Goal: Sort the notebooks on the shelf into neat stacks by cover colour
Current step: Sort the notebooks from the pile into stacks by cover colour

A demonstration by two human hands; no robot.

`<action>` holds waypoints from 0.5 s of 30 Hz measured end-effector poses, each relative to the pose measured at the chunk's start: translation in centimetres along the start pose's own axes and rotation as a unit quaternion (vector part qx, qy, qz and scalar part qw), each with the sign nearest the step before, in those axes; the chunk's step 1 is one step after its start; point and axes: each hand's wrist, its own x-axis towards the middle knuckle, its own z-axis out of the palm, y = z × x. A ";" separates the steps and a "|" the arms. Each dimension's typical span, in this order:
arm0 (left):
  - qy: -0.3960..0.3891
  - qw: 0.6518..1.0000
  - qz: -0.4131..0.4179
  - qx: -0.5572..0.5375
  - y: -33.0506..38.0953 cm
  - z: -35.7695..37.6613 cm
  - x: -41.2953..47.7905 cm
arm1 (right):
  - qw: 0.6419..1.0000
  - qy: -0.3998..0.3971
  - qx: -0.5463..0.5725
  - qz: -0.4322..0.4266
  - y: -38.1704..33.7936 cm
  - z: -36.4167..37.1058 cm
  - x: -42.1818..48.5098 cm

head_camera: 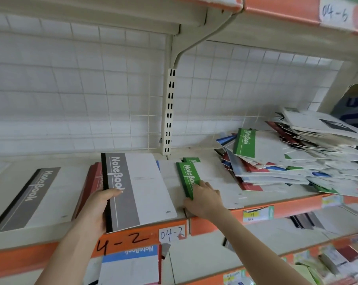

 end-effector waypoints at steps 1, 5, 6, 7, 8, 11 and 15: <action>0.002 1.000 0.005 0.002 0.0 -0.1 0.0 | 1.000 0.006 0.000 0.005 0.3 0.0 0.3; 0.019 1.000 0.015 0.006 0.0 -0.4 0.2 | 1.000 0.018 0.009 0.003 1.8 0.2 1.7; 0.022 1.000 0.018 0.005 0.0 -0.5 0.3 | 1.000 0.016 0.009 -0.001 2.1 0.2 2.0; 0.023 0.999 0.022 0.006 0.0 -0.5 0.4 | 1.000 0.015 0.010 -0.006 2.3 0.2 2.3; 0.023 0.999 0.025 0.008 0.1 -0.5 0.4 | 1.000 0.014 0.010 -0.010 2.5 0.2 2.5; 0.030 0.999 0.027 0.012 0.2 -0.5 0.6 | 1.000 0.009 0.005 -0.011 2.8 0.1 3.1; 0.022 0.999 0.023 0.005 -0.2 -0.4 0.3 | 0.999 0.013 0.041 -0.007 2.8 -0.4 3.7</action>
